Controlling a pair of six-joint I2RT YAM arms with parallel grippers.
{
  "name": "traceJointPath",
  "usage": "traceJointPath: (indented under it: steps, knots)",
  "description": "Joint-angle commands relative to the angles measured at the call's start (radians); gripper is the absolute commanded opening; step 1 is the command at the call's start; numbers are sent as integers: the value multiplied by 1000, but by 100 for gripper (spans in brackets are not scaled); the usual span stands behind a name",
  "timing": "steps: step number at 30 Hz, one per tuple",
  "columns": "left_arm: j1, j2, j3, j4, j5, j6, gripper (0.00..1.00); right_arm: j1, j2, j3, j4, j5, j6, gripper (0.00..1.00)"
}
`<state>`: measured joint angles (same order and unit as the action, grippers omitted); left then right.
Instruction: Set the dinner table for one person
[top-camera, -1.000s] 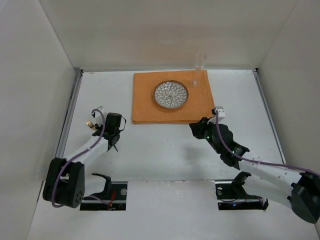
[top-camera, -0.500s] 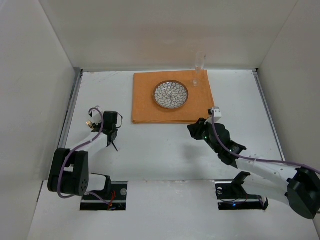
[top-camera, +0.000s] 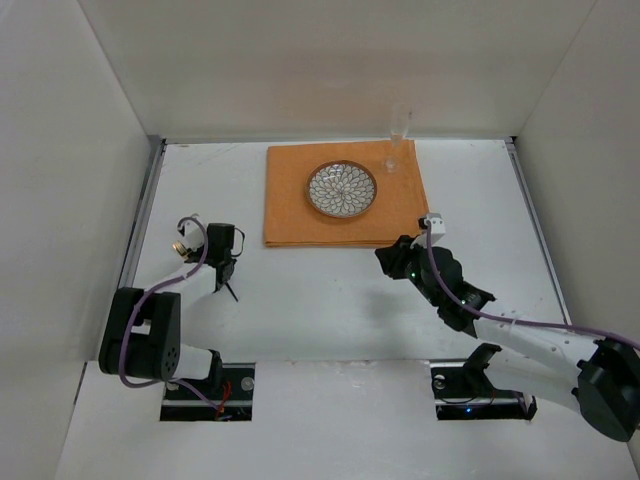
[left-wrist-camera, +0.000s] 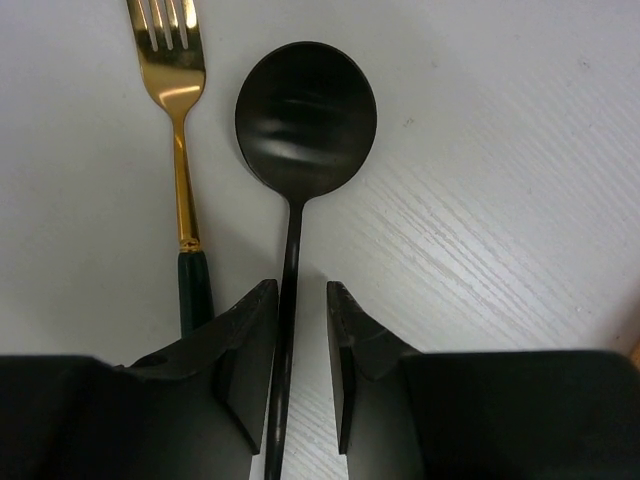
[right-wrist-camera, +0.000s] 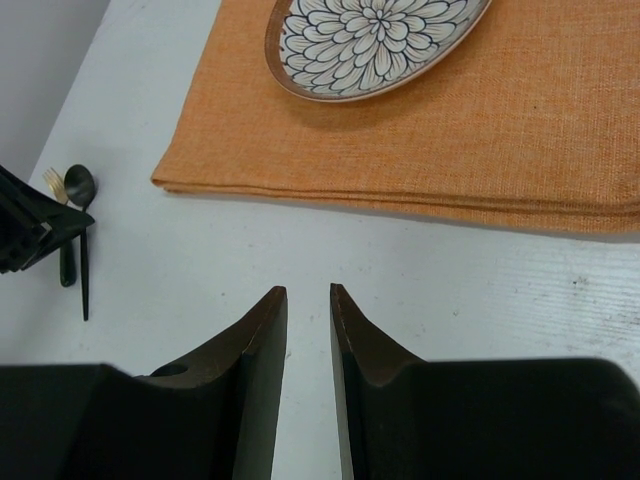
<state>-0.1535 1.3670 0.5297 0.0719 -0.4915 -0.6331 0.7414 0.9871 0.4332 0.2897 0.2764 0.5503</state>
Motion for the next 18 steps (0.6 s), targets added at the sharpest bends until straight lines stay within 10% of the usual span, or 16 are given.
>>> traceJointPath:
  steps: [1, 18]
  knots:
    - [12, 7, -22, 19, 13, -22, 24, 2, -21, 27, 40, 3, 0, 30]
    - [3, -89, -36, 63, 36, -30, 0, -58, -77, -7, 31, 49, 23, 41]
